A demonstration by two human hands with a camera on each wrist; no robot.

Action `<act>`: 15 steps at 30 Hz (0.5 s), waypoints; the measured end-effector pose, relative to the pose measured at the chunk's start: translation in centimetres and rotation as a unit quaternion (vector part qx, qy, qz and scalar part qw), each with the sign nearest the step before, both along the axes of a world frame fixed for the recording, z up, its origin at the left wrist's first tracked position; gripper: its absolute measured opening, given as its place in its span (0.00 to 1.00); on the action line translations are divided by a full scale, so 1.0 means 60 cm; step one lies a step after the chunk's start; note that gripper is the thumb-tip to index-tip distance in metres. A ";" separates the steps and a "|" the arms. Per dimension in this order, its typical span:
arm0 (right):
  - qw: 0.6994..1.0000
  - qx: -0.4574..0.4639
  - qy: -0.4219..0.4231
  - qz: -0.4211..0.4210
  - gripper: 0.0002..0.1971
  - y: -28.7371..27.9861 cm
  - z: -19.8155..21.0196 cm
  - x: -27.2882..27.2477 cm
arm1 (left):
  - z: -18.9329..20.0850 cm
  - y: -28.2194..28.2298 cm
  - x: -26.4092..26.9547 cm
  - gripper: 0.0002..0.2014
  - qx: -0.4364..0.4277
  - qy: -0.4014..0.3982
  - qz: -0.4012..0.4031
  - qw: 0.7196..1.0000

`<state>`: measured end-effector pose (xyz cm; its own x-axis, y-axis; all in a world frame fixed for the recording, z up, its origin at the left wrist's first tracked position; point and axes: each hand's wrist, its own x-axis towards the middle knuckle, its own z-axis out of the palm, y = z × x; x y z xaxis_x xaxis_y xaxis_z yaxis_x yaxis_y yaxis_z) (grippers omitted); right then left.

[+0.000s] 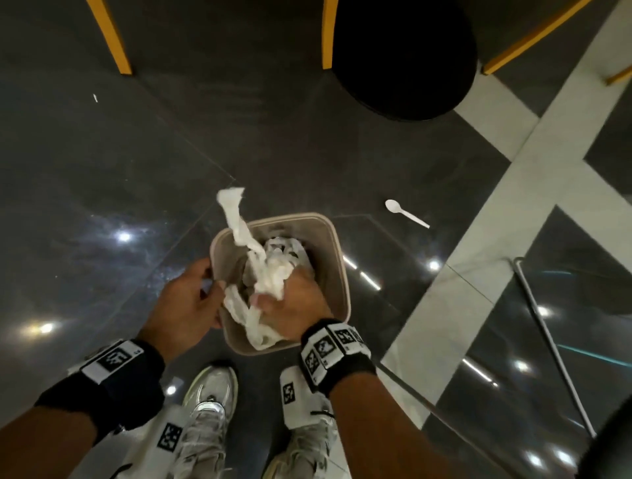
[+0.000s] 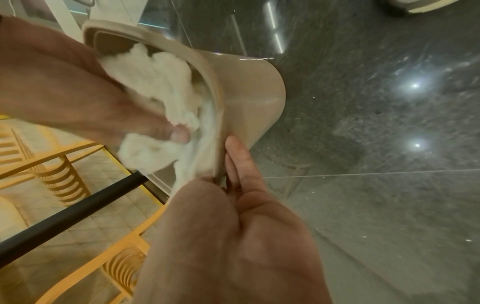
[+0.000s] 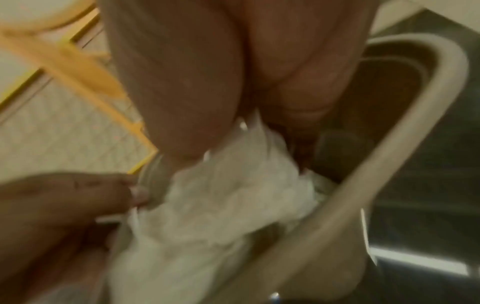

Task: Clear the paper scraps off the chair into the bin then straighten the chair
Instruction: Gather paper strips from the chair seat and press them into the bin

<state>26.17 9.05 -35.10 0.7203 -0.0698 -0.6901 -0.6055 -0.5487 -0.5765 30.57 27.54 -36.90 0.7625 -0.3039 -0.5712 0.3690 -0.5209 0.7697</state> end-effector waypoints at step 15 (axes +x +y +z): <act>0.929 -0.215 -0.150 -0.260 0.09 -0.390 -0.165 0.080 | -0.026 -0.109 0.114 0.08 -0.071 -0.098 0.064 0.991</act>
<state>30.99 -14.37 -45.00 0.6672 -0.6855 -0.2913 -0.7007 -0.4451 -0.5576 37.40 21.01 -38.43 0.8918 -0.2642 -0.3673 0.2616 -0.3613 0.8950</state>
